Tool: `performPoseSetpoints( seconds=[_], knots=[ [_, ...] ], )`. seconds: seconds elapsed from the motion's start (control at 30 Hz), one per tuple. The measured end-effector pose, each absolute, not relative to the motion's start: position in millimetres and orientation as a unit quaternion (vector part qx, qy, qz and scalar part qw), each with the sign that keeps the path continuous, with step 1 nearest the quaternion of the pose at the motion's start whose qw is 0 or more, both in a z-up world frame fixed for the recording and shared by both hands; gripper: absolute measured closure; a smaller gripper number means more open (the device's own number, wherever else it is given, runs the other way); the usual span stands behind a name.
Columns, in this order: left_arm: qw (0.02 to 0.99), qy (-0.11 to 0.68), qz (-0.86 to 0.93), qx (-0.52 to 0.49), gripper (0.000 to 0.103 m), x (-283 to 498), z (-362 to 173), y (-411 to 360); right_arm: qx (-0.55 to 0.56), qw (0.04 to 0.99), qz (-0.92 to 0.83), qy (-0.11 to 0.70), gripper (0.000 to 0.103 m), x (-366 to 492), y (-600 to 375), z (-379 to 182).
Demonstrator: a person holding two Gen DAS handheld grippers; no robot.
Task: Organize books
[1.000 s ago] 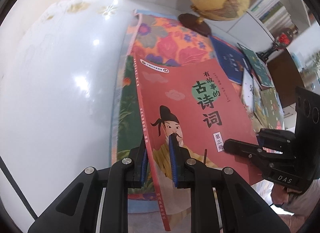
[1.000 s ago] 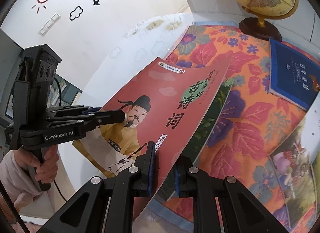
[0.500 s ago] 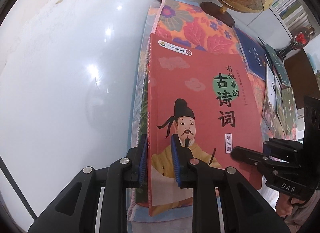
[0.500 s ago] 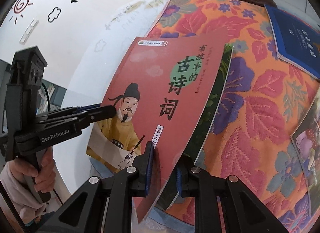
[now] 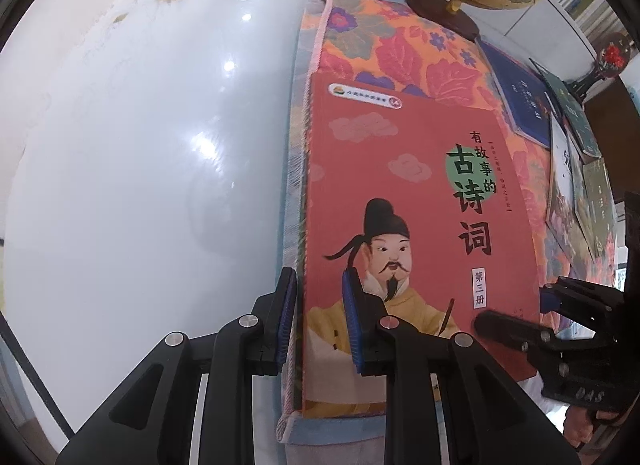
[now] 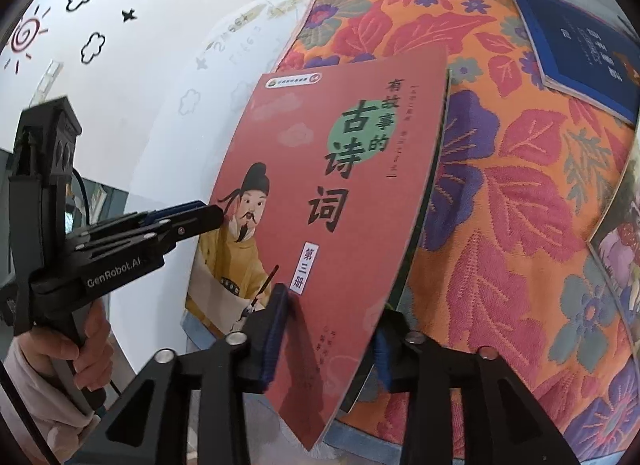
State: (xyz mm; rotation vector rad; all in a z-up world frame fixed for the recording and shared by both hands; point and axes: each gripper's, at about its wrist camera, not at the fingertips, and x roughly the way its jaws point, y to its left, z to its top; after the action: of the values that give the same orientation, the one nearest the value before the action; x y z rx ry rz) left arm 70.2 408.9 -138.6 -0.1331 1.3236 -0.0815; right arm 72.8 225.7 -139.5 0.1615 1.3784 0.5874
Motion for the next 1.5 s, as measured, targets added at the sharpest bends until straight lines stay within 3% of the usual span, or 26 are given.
performPoseSetpoints(
  seconds=[0.37,0.77,0.97,1.27,1.5],
  knots=[
    [0.823,0.568,0.024,0.013,0.082,55,-89,400,0.125,0.731,0.214,0.636,0.053,73,187,-129],
    [0.869,0.490,0.044,0.052,0.078,44,-14,344,0.048,0.829,0.184,0.526,0.053,51,143,-27],
    [0.887,0.457,0.021,0.066,0.078,42,11,293,0.082,0.854,0.162,0.487,0.053,34,99,5],
    [0.873,0.483,-0.058,0.032,0.078,57,-2,201,0.155,0.862,0.106,0.471,0.053,28,-19,22],
    [0.853,0.509,-0.110,0.035,0.075,90,-25,121,0.194,0.847,0.060,0.491,0.053,39,-116,-3]
  ],
)
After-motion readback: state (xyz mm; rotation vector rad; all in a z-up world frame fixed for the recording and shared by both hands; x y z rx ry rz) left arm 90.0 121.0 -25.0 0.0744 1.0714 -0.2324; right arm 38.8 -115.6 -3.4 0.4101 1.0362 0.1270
